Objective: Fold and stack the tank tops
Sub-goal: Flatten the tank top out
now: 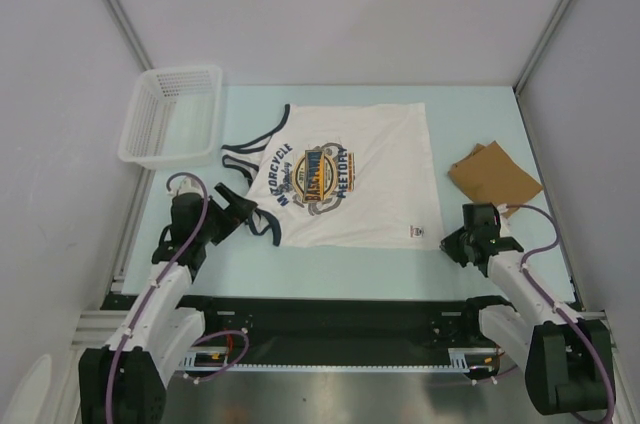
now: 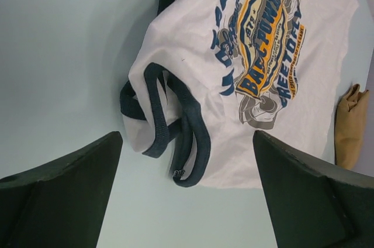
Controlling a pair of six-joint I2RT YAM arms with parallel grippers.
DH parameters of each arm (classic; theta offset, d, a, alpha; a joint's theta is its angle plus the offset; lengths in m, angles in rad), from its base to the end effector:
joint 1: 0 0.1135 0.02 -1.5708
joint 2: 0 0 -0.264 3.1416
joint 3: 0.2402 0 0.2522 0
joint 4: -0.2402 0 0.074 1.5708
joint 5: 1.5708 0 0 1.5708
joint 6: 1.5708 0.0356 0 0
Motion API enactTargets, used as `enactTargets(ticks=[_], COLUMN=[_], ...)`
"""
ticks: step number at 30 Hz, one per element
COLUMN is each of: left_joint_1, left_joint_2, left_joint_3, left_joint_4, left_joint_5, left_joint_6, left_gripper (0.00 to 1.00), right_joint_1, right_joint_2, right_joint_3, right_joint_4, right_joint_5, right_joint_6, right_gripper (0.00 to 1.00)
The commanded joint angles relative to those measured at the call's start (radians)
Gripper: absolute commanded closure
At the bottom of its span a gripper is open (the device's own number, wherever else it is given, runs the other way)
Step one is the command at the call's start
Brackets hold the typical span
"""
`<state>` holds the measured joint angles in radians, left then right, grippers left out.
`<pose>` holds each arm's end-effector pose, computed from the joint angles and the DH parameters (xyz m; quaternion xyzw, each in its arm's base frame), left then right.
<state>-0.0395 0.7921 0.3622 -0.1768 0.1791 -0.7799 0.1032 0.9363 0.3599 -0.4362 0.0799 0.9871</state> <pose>0.1714 -0.0131 0.1917 -0.2806 0.8377 -0.2566 0.3920 0.1590 0.0136 0.1500 0.4208 0.8635 0.1099 0.2553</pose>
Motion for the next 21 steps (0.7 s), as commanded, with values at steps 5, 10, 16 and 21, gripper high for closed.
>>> enactTargets(ticks=[5, 10, 16, 21], left_joint_1=[-0.095, -0.129, -0.177, -0.175], left_joint_2=[0.093, 0.173, 0.327, 0.443], left_joint_3=[-0.031, -0.025, 0.041, 0.104], left_joint_4=[0.146, 0.198, 0.143, 0.103], left_joint_5=[-0.055, -0.099, -0.243, -0.325], left_joint_6=[-0.070, -0.041, 0.054, 0.100], left_gripper=[0.02, 0.27, 0.42, 0.46], right_joint_1=[-0.089, -0.146, -0.177, -0.201], right_joint_2=[-0.054, -0.094, -0.083, -0.090], right_joint_3=[0.004, 0.005, 0.017, 0.031], right_joint_4=[-0.032, -0.035, -0.036, -0.048], right_joint_5=[0.096, 0.084, 0.057, 0.040], right_joint_6=[-0.002, -0.027, -0.048, -0.056], right_gripper=[1.00, 1.00, 1.00, 1.00])
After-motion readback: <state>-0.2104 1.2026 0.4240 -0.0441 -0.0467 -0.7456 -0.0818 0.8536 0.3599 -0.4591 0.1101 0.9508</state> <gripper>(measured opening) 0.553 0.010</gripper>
